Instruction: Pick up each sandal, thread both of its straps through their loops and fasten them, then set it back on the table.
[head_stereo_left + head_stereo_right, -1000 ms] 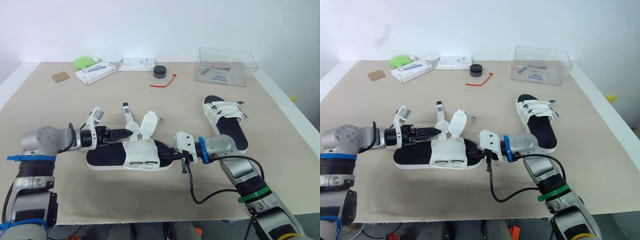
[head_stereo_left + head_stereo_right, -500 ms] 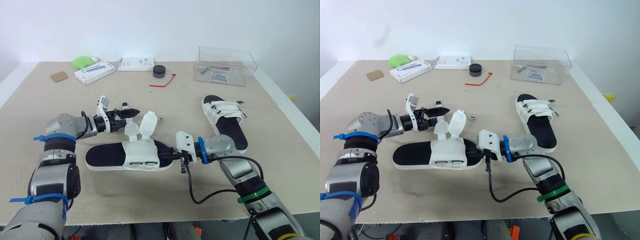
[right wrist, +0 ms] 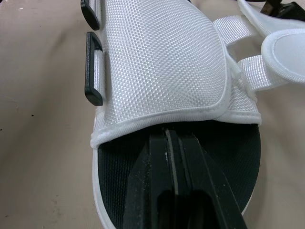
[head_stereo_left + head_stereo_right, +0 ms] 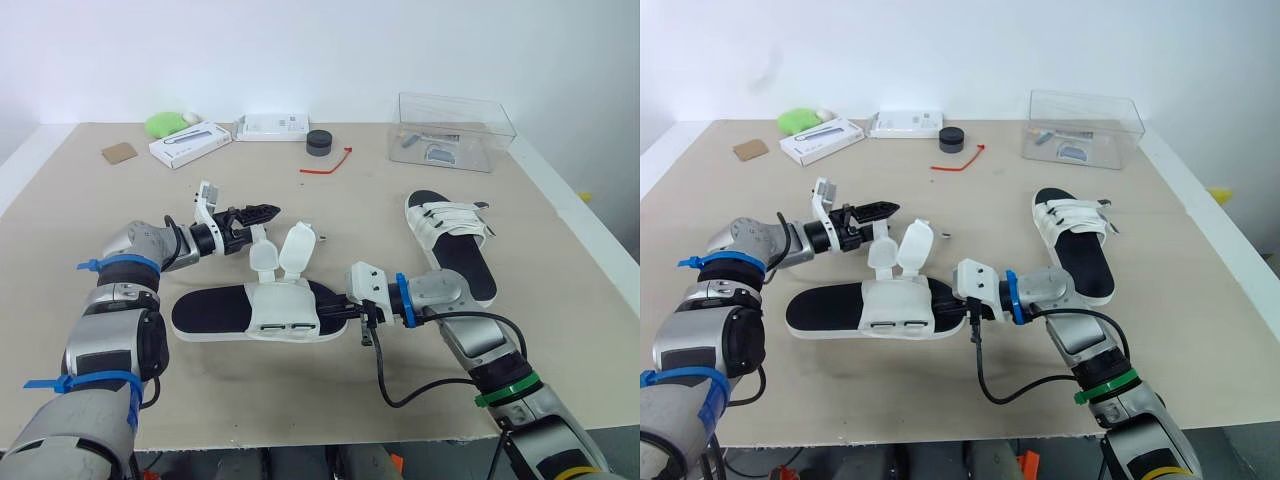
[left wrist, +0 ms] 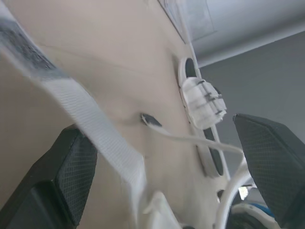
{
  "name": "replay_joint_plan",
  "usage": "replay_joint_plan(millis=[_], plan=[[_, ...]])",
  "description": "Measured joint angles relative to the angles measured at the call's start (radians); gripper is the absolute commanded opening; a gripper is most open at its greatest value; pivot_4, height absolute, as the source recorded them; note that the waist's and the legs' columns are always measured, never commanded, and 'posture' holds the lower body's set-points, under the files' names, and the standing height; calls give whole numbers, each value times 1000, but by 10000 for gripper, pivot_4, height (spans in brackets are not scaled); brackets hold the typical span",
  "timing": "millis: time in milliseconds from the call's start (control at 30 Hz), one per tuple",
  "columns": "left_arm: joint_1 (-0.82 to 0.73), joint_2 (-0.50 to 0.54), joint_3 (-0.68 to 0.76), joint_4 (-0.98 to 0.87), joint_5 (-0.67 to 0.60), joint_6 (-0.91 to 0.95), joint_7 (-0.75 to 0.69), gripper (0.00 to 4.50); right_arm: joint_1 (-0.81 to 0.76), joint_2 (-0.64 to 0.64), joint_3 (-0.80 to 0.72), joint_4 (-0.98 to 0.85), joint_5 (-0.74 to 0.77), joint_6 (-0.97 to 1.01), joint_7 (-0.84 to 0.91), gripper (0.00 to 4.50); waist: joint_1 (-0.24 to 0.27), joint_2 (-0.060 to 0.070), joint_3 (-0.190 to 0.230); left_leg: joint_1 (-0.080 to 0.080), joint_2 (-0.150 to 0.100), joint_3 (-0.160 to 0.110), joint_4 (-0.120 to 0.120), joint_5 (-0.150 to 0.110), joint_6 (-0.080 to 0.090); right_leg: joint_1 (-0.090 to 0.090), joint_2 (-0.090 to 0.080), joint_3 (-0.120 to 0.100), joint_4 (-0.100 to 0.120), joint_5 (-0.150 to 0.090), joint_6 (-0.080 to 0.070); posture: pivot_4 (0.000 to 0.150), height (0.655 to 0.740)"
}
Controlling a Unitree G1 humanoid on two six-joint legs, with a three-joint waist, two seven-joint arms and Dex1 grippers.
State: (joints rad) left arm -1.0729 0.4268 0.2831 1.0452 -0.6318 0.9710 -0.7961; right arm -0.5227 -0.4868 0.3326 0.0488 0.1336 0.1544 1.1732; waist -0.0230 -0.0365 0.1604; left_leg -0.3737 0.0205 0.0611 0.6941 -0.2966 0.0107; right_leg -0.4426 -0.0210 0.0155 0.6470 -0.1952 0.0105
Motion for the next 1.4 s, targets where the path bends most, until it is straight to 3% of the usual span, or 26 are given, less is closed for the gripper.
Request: replay_joint_plan(millis=[33,133,233,300,333,367,433,467,500,567,833,967,1167,1233,1400], plan=[[0,-1,1,4,4,-7,-1,45000,0,0,0,0,0,0,0,713,0,0,0,0,0,0,0,0,0,0,0,0,0,0,0,1500,7400],[0,-8,1,5,12,-16,-10,38851,0,0,0,0,0,0,0,0,0,0,0,0,0,0,0,0,0,0,0,0,0,0,0,1500,7400],[0,-21,1,5,23,-34,-21,28528,-1,0,0,0,-1,0,0,0,0,0,0,0,0,0,0,0,0,0,-1,0,0,0,0,1500,7400],[0,-21,0,5,36,-39,-42,17436,-1,0,0,-1,-2,0,1,0,0,0,0,0,0,-1,0,0,0,0,0,-1,0,0,0,1500,7400],[0,-21,0,5,36,-39,-43,16695,-1,0,0,-1,-2,0,1,0,0,0,0,0,0,-1,0,0,0,0,0,0,0,0,0,1500,7400],[0,-21,0,5,37,-39,-43,12007,-1,0,0,-1,-2,0,1,0,0,0,0,0,0,-1,0,0,0,0,0,0,0,0,0,1500,7400],[0,-21,0,-1,44,-47,-47,8058,-1,0,0,-1,-2,0,2,0,0,0,0,0,0,-1,0,0,0,0,0,0,0,0,0,1500,7400],[1,-20,-2,-14,45,-49,-52,8058,-1,0,0,-1,-2,0,2,0,0,0,0,0,0,-1,0,0,0,0,0,0,0,0,0,1500,7400],[5,-12,-17,-84,52,-56,-82,4143,-1,-1,0,-2,-2,0,4,0,0,-1,1,-1,0,-1,0,0,0,0,0,-1,0,0,0,1500,7400],[11,-5,-40,-139,66,-67,-94,404,-2,-2,1,-2,-2,0,5,0,0,-1,1,-1,0,-1,0,0,0,0,0,0,0,0,0,1500,7400],[254,76,-267,-745,244,-363,-157,404,-3,-15,7,-8,-2,-6,12,0,2,-1,1,-1,1,-1,0,0,0,-1,-2,2,0,0,0,1500,7400],[403,162,-414,-983,435,-708,-197,404,-5,-18,10,-7,-3,-11,19,0,3,-1,1,0,1,0,-1,0,0,0,-2,2,0,0,0,1500,7400],[513,254,-476,-1008,669,-1314,-163,404,-6,-18,12,-1,-4,-23,22,0,4,-1,1,0,3,0,-1,0,0,0,-2,2,0,-1,-1,1500,7400],[504,291,-463,-956,750,-1608,-94,404,-6,-18,12,6,-3,-31,23,0,4,-1,1,1,3,1,-1,0,1,0,-2,2,0,-1,-1,1500,7400],[481,307,-459,-871,821,-1838,-15,404,-7,-18,12,13,-3,-40,25,0,4,-1,1,1,2,3,0,-1,2,0,-2,1,-1,0,0,1500,7400]])
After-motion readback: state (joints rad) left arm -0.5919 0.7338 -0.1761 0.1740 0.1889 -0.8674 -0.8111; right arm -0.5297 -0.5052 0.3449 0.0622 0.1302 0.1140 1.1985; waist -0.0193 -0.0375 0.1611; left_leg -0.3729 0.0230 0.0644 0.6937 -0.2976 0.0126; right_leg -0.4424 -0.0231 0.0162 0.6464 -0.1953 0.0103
